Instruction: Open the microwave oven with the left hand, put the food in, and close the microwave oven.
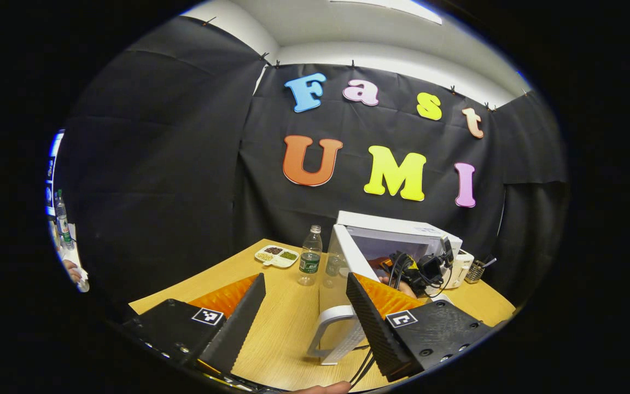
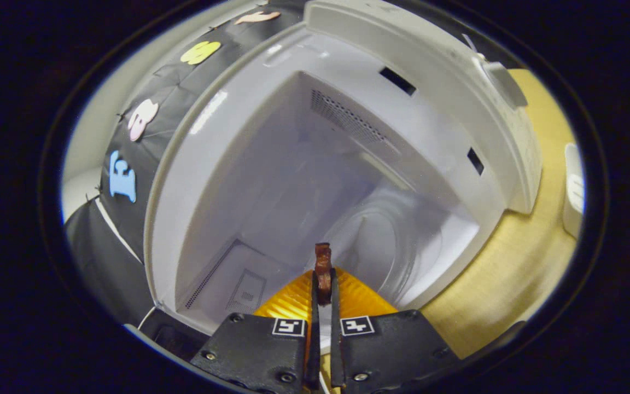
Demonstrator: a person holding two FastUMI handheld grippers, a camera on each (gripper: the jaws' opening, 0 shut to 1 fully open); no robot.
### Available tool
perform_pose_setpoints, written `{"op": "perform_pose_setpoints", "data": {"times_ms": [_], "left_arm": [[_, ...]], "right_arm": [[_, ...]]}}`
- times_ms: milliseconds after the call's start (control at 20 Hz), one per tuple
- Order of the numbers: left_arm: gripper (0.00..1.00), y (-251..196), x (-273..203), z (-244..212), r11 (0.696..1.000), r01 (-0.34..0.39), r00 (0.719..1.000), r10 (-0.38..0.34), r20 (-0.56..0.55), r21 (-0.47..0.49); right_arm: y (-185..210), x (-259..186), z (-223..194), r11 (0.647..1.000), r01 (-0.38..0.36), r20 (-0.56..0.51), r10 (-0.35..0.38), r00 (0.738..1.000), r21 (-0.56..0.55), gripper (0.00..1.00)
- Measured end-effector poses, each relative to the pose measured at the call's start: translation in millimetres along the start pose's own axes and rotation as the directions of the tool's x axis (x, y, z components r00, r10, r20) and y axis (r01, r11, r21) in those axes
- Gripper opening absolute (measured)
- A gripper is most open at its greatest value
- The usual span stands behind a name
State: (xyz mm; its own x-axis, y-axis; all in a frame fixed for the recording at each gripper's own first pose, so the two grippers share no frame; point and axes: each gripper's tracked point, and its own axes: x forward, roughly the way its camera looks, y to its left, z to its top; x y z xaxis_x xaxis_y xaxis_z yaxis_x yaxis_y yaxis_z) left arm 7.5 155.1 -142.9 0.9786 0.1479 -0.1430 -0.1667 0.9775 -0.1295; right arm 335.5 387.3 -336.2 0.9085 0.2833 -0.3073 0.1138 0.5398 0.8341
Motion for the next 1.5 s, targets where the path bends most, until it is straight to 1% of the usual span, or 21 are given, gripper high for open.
{"op": "perform_pose_setpoints", "data": {"times_ms": [50,250,350,400,450,500,550,600,650,750,800,850,900,1000,1050,1100,1200,1250,1300,1350,1500], "left_arm": [[0.92,-2.0,0.5,-1.5,1.0,0.004,1.0,-0.004,-0.004,0.006],[0.92,-9.2,0.8,-3.3,0.999,0.017,1.0,-0.017,-0.01,0.028],[0.92,-10.5,1.3,-4.6,1.0,0.02,1.0,-0.02,-0.013,0.023],[0.92,-10.9,1.1,-4.6,1.0,0.022,1.0,-0.022,-0.011,0.022],[0.92,-9.9,0.5,-3.2,1.0,0.017,1.0,-0.017,-0.006,0.019],[0.92,-7.1,-1.0,-0.4,1.0,0.007,1.0,-0.007,0.007,0.015],[0.92,-4.9,-1.2,2.7,1.0,-0.002,1.0,0.002,0.021,0.011],[0.92,-4.3,-0.8,3.1,1.0,-0.005,1.0,0.005,0.026,0.007],[0.92,-5.2,-1.6,0.9,1.0,-0.003,1.0,0.003,0.02,0.003],[0.92,-7.6,-3.1,-1.3,1.0,0.004,1.0,-0.004,0.013,0.001],[0.92,-6.9,-3.3,-2.7,1.0,0.005,1.0,-0.005,0.011,0.007],[0.92,-6.8,-3.2,-3.8,1.0,0.004,1.0,-0.004,0.009,0.012],[0.92,-6.8,-4.0,-4.0,1.0,0.002,1.0,-0.002,0.011,0.016],[0.92,-6.2,-4.8,-3.0,1.0,0.001,1.0,-0.002,0.012,0.015],[0.92,-6.9,-4.6,-3.6,1.0,0.006,1.0,-0.006,0.012,0.012],[0.92,-6.9,-5.0,-3.3,1.0,0.008,1.0,-0.008,0.013,0.011],[0.92,-4.9,-7.9,-2.7,1.0,0.007,1.0,-0.008,0.019,0.017],[0.92,-3.1,-8.5,-1.8,1.0,0.004,1.0,-0.005,0.022,0.016],[0.92,-1.4,-9.2,-1.6,1.0,0.003,1.0,-0.003,0.023,0.012],[0.92,-0.6,-10.4,-1.5,1.0,0.001,1.0,-0.001,0.021,0.006],[0.92,2.2,-14.7,-0.7,1.0,-0.005,1.0,0.005,0.026,-0.003]], "right_arm": [[0.0,2.1,-1.9,1.0,-0.007,0.013,0.006,1.0,0.027,0.11],[-7.6,5.7,-0.4,0.999,0.027,0.044,-0.028,0.999,0.024,0.16],[-17.6,6.4,-0.5,0.996,0.085,0.044,-0.084,0.996,-0.026,0.22],[-17.4,6.8,3.2,0.993,0.093,0.05,-0.089,0.995,-0.073,0.35],[-12.5,7.4,1.1,0.987,0.092,0.041,-0.087,0.995,-0.133,0.27],[-9.9,6.5,0.7,0.98,0.093,0.028,-0.089,0.996,-0.177,0.46],[-9.5,5.9,-1.7,0.973,0.105,0.024,-0.102,0.994,-0.206,0.67],[-11.5,5.7,-1.1,0.964,0.124,0.025,-0.122,0.992,-0.237,0.73],[-10.9,4.8,0.1,0.951,0.127,0.035,-0.122,0.992,-0.281,0.75],[-12.5,5.5,3.5,0.893,0.156,0.059,-0.144,0.988,-0.422,0.83],[-11.7,6.1,4.2,0.863,0.156,0.064,-0.142,0.988,-0.48,1.0],[-12.3,6.2,2.5,0.83,0.159,0.059,-0.151,0.987,-0.534,1.0],[-17.4,7.0,2.5,0.795,0.172,0.052,-0.175,0.983,-0.582,1.0],[-29.7,8.4,-1.1,0.702,0.185,0.023,-0.233,0.972,-0.688,1.0],[-32.9,9.5,-1.8,0.664,0.18,0.01,-0.251,0.968,-0.726,1.0],[-33.6,11.3,-3.4,0.639,0.166,-0.007,-0.259,0.966,-0.751,1.0],[-36.2,9.1,-6.9,0.577,0.127,-0.048,-0.277,0.96,-0.807,1.0],[-38.1,5.7,-9.2,0.559,0.102,-0.071,-0.28,0.957,-0.823,1.0],[-37.7,2.8,-13.8,0.547,0.071,-0.109,-0.29,0.951,-0.834,1.0],[-37.4,-1.7,-15.6,0.527,0.042,-0.142,-0.303,0.942,-0.849,1.0],[-34.4,-11.2,-11.0,0.491,-0.029,-0.232,-0.357,0.905,-0.871,1.0]]}}
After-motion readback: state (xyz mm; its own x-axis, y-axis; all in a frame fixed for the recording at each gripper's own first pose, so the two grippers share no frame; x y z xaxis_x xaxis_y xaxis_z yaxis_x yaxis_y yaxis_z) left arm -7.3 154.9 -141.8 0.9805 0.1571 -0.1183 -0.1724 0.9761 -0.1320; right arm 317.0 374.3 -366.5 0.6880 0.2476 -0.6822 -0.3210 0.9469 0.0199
